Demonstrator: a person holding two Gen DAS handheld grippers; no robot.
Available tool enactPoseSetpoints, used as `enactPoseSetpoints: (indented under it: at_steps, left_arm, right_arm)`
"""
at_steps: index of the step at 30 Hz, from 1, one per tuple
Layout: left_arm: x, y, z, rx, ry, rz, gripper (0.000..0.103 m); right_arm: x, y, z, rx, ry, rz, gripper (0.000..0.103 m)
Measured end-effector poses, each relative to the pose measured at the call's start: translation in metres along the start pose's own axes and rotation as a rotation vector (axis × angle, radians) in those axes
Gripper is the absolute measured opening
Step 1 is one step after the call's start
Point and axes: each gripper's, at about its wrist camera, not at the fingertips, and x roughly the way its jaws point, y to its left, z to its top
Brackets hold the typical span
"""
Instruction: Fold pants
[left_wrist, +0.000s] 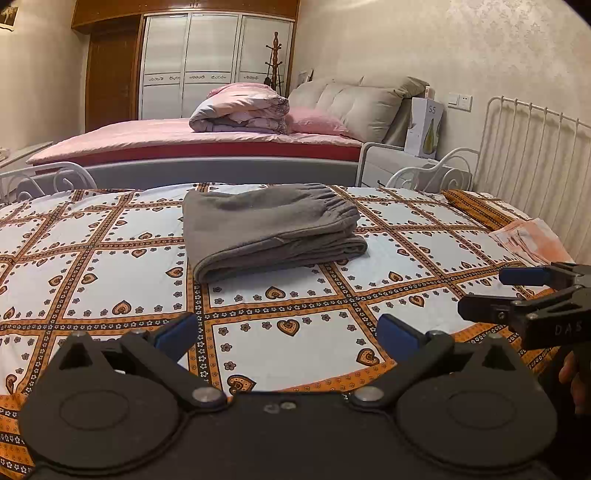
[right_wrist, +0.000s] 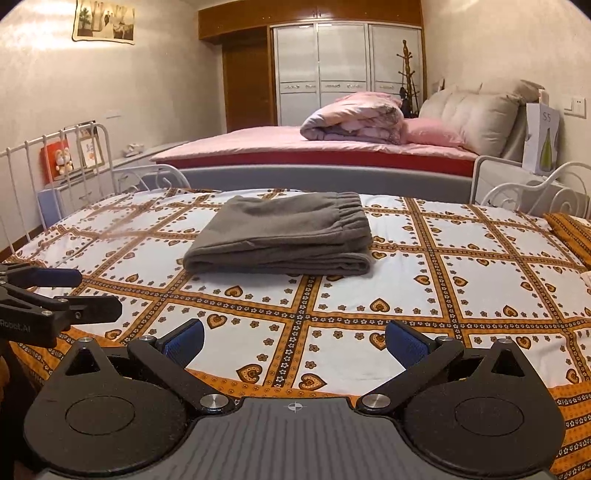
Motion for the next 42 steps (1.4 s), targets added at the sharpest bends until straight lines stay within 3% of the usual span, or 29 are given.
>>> enactPoseSetpoints:
  at_steps: [42]
  left_arm:
    - [0.0004,0.0014,0.0028,0.012,-0.011,-0.015,0.097]
  right_arm:
    - [0.0004,-0.0035,-0.0004,0.004,0.004,-0.001,0.103]
